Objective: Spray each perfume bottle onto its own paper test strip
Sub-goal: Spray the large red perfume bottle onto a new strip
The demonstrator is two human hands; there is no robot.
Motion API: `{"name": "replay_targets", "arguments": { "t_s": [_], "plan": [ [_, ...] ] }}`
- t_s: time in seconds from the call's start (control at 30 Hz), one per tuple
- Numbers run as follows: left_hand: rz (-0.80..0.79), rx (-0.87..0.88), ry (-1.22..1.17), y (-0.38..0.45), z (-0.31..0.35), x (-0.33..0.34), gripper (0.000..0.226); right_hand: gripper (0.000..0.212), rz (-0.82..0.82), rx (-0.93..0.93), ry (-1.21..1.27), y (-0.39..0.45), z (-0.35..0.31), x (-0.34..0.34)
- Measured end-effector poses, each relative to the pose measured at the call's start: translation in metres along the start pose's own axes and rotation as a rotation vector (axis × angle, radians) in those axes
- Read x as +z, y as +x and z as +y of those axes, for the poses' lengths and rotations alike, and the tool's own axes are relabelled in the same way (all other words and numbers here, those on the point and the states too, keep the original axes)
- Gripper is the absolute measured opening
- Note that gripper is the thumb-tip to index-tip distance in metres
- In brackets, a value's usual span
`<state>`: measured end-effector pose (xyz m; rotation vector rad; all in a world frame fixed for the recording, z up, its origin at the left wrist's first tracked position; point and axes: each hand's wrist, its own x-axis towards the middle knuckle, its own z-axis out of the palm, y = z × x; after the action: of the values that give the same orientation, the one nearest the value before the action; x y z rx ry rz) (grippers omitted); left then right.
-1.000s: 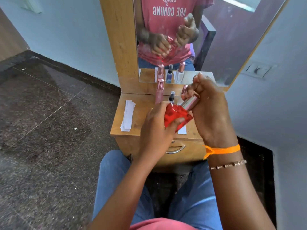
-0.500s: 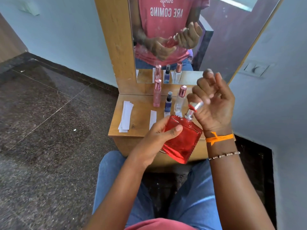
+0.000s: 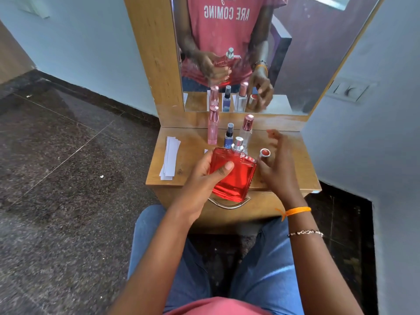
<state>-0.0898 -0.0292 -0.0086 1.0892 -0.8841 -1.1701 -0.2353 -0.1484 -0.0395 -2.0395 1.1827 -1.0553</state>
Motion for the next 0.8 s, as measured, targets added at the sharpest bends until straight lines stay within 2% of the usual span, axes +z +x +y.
{"name": "replay_targets", "arguments": {
  "t_s": [0.03,0.1,0.17,0.23,0.3,0.37,0.43,0.57,0.67,0.8],
  "plan": [
    [0.001,-0.004,-0.001,0.0,0.0,0.0,0.041,0.055,0.041,-0.046,-0.02,-0.001,-0.004,-0.003],
    [0.007,-0.015,0.002,0.001,0.0,0.001,0.044,0.043,0.125,-0.088,0.104,-0.006,-0.017,-0.009],
    [0.013,-0.02,0.003,0.003,0.001,0.002,0.049,0.037,0.076,-0.067,0.33,-0.016,-0.033,-0.014],
    [0.019,-0.013,-0.011,0.004,0.002,0.004,0.051,0.042,-0.109,-0.065,0.448,-0.028,-0.046,-0.015],
    [0.008,-0.022,-0.029,0.005,0.003,0.006,0.05,0.056,-0.273,-0.093,0.431,-0.037,-0.052,-0.009],
    [-0.019,-0.069,-0.028,0.005,0.003,0.006,0.042,0.067,-0.274,-0.122,0.425,-0.041,-0.053,-0.003],
    [-0.022,-0.095,0.047,0.004,0.006,0.002,0.032,0.067,-0.198,-0.129,0.441,-0.041,-0.051,-0.001],
    [0.166,0.032,0.59,0.016,0.006,-0.021,0.03,0.07,-0.149,-0.138,0.428,-0.04,-0.044,-0.007],
    [0.395,-0.053,0.922,0.031,-0.005,-0.032,0.028,0.07,-0.169,-0.133,0.423,-0.039,-0.041,-0.011],
    [0.426,-0.049,1.305,0.042,-0.023,-0.028,0.031,0.068,-0.194,-0.109,0.446,-0.037,-0.042,-0.014]
  ]
}}
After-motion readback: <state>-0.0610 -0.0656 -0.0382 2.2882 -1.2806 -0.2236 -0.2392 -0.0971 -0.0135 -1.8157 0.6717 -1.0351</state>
